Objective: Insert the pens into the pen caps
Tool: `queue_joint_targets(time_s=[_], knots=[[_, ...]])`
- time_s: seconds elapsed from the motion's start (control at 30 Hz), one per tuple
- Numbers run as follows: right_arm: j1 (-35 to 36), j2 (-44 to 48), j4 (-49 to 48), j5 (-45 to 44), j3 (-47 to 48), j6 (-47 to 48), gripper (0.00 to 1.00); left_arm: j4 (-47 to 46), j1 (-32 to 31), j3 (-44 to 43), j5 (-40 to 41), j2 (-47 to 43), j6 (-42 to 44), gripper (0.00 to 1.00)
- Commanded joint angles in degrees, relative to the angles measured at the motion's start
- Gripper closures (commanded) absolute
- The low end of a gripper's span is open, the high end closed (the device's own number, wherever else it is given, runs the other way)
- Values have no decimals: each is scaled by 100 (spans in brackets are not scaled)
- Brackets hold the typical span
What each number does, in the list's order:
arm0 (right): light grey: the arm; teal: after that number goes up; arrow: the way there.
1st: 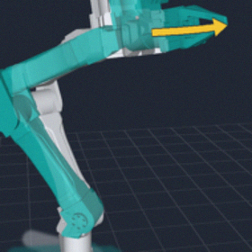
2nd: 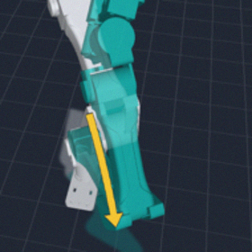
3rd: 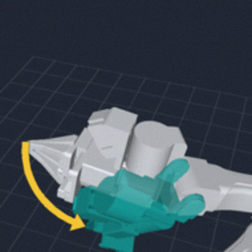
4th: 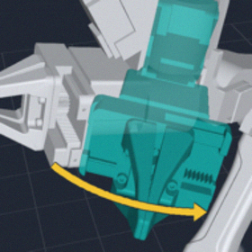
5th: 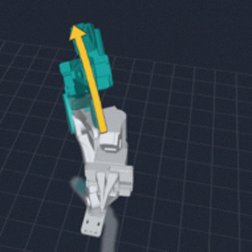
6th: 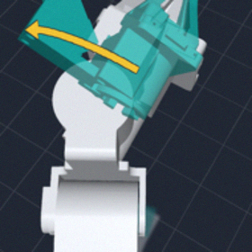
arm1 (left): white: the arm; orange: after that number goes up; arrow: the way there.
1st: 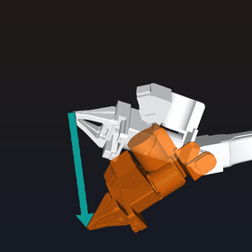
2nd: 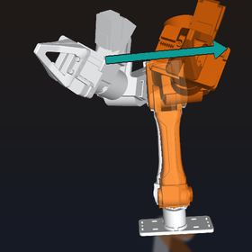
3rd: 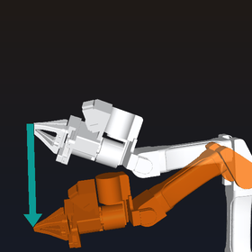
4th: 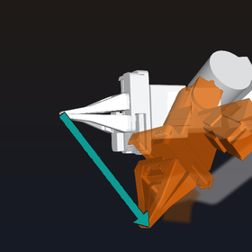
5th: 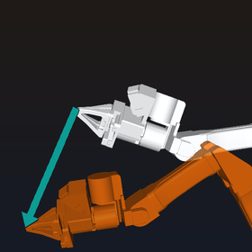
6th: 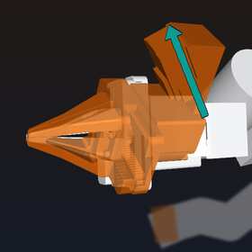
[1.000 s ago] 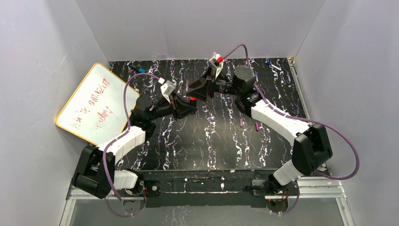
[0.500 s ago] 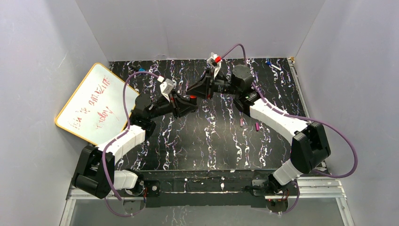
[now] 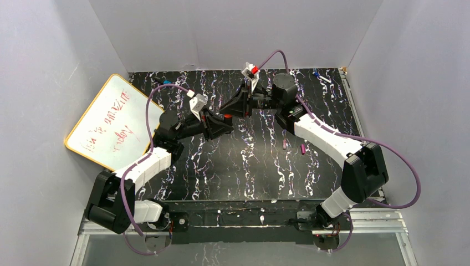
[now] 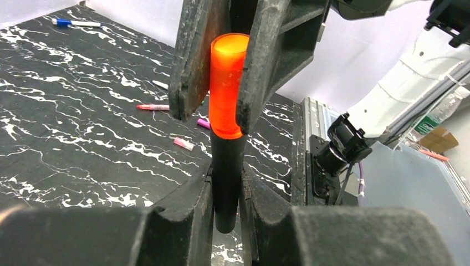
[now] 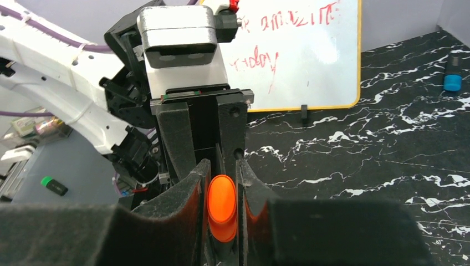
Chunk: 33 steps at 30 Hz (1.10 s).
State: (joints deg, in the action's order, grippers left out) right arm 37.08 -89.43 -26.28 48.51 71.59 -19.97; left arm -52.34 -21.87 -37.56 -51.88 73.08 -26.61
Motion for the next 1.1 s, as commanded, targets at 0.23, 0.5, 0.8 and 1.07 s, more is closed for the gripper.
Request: queue_joint_targets(time_s=[0.23, 0.5, 0.8, 1.07], knots=[[52, -126, 1526, 1543, 587, 826, 99, -203, 139, -533, -462, -22, -28, 100], [62, 110, 1272, 1527, 84, 694, 99, -206, 244, -694, -203, -7, 130, 100], [299, 308, 868, 1377, -520, 460, 99, -330, 282, -937, 277, 168, 331, 100], [499, 401, 724, 1257, -857, 361, 99, -435, 364, -949, 759, 96, 510, 100]])
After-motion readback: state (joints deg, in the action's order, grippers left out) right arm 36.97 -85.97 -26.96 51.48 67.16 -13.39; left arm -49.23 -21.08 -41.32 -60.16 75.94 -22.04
